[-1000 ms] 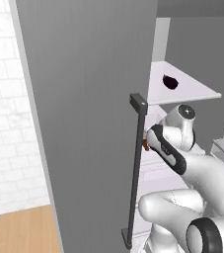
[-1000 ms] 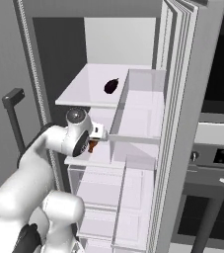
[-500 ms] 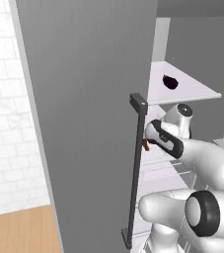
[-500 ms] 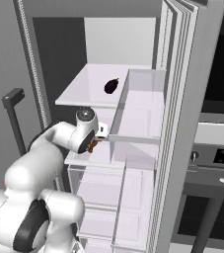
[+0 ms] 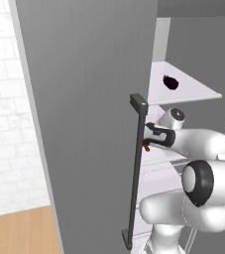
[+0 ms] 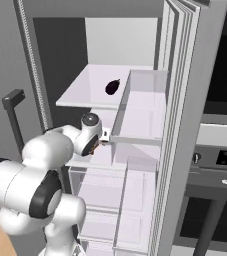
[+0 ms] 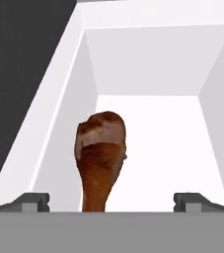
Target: Place one eggplant and one chicken drumstick in each tupperware on the nearby counter, to pack two identical lunches.
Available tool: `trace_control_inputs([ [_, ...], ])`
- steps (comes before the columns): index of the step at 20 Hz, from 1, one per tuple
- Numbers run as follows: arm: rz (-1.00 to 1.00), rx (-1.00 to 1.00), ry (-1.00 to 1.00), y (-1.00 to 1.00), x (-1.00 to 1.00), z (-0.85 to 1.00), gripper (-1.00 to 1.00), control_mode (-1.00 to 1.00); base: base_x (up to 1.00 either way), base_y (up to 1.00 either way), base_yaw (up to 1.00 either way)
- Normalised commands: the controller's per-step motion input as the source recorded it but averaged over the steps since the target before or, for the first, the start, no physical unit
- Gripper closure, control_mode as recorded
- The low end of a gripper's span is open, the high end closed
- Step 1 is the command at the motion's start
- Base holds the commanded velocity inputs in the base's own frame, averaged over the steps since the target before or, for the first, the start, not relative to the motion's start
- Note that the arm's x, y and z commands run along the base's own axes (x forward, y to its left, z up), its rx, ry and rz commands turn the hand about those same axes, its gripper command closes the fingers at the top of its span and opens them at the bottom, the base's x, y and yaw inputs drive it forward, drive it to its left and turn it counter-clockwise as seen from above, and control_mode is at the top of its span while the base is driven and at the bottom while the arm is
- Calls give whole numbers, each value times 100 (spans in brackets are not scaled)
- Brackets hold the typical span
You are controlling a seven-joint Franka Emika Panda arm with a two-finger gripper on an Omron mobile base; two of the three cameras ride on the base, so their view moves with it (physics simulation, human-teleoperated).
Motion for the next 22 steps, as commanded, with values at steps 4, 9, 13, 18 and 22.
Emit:
trace_control_inputs([
  [4, 0, 0, 3, 0, 35, -38, -100, -100, 0, 0, 0],
  [9, 0, 0, 3, 3, 27, -49, -100, -100, 0, 0, 0],
  [13, 0, 0, 3, 11, 41, -46, -100, -100, 0, 0, 0],
  [18, 0, 0, 0, 1, 24, -26, -100, -100, 0, 0, 0],
  [22, 0, 0, 0, -44, -11, -17, -100, -100, 0, 0, 0],
])
